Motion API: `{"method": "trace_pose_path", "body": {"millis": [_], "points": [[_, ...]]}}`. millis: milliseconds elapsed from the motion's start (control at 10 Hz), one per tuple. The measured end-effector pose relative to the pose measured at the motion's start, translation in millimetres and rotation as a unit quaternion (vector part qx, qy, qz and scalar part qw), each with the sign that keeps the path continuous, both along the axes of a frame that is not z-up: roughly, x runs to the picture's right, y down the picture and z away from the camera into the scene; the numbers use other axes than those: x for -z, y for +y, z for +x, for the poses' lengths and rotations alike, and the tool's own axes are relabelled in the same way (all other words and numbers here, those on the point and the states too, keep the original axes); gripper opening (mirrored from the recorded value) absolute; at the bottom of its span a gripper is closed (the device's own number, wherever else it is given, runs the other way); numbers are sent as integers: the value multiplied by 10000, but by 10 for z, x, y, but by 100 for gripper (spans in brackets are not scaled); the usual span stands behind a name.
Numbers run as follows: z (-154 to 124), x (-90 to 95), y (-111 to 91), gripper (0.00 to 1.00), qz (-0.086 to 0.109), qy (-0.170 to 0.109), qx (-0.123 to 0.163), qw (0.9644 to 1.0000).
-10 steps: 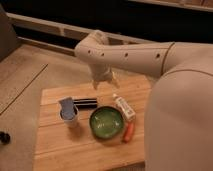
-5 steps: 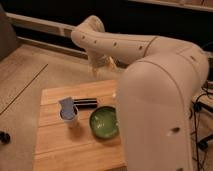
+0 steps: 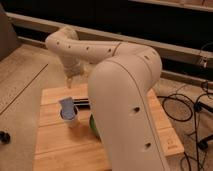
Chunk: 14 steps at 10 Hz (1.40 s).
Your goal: Move the arm in a circular motion
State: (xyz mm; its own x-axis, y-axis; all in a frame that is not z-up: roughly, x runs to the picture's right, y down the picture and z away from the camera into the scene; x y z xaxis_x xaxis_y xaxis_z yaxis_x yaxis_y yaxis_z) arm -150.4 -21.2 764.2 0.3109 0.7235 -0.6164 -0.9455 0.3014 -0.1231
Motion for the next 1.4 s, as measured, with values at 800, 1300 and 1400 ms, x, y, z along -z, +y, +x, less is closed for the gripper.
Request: {"method": "trace_pose_path", "body": {"millis": [800,1300,1400], "points": [[522,853,815,65,168,943,-695,9930],[1633,1095,689,65,334,2181,-1406,9652],[1808,1045,549,65,287,2275,-1464,9623]]}}
